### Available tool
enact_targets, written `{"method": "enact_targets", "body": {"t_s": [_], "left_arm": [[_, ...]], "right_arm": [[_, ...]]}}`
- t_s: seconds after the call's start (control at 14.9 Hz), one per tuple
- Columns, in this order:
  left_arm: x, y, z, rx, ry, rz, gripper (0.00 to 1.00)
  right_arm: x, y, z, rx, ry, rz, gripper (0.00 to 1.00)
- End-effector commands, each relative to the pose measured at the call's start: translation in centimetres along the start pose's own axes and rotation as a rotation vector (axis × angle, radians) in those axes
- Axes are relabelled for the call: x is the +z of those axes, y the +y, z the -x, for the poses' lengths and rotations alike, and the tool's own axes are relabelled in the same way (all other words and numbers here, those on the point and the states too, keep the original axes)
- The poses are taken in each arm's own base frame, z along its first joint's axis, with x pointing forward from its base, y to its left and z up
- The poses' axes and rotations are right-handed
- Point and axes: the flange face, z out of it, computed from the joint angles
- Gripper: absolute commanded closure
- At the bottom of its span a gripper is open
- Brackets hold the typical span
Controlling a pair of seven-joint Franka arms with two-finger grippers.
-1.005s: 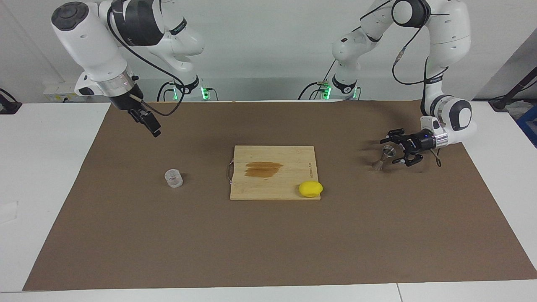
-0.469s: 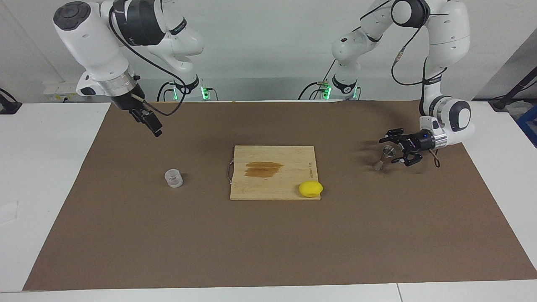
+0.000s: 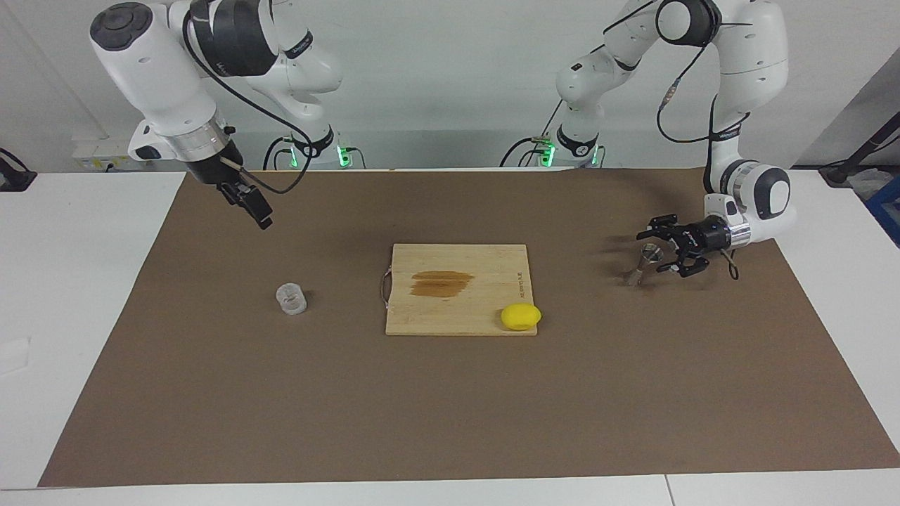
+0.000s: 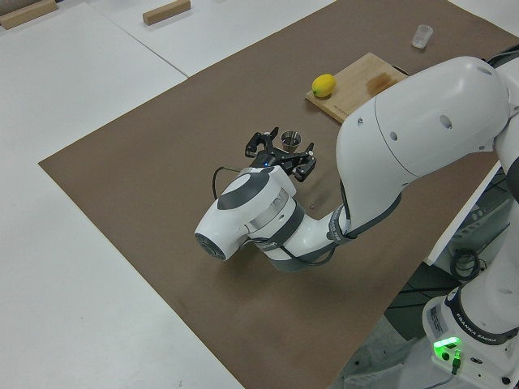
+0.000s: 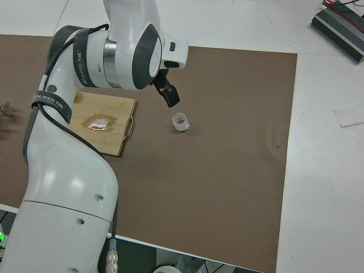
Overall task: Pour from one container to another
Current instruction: 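Close the left gripper around the small dark cup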
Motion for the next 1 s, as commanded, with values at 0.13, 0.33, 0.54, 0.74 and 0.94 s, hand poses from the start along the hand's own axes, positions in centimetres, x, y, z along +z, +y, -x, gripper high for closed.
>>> {"method": "enact_targets", "body": {"t_s": [0.13,0.33,0.54,0.74,0.94], "left_arm": [[-0.3,0.5,-0.4,0.016,0.021,-0.020,0.28],[-0.4,0.3,-0.4,0.019,0.015,-0.022,0.57],[-0.5,0.2,-0.6,0.023,0.016,-0.022,0.73],[-0.7,-0.1,-0.9,0.031,0.016,-0.026,0.80],[-0.7,-0.9,-1.9,0.049,0.030,-0.010,0.82]], "right_arm": [[-0.3,-0.1,0.4,0.016,0.002,-0.026,0.01],[-0.3,-0.2,0.4,0.016,0.002,-0.026,0.01],[-0.4,-0.2,0.4,0.014,0.003,-0.027,0.01],[-0.3,-0.2,0.4,0.015,0.002,-0.025,0.01],[-0.4,-0.3,0.5,0.013,0.003,-0.026,0.01]]}}
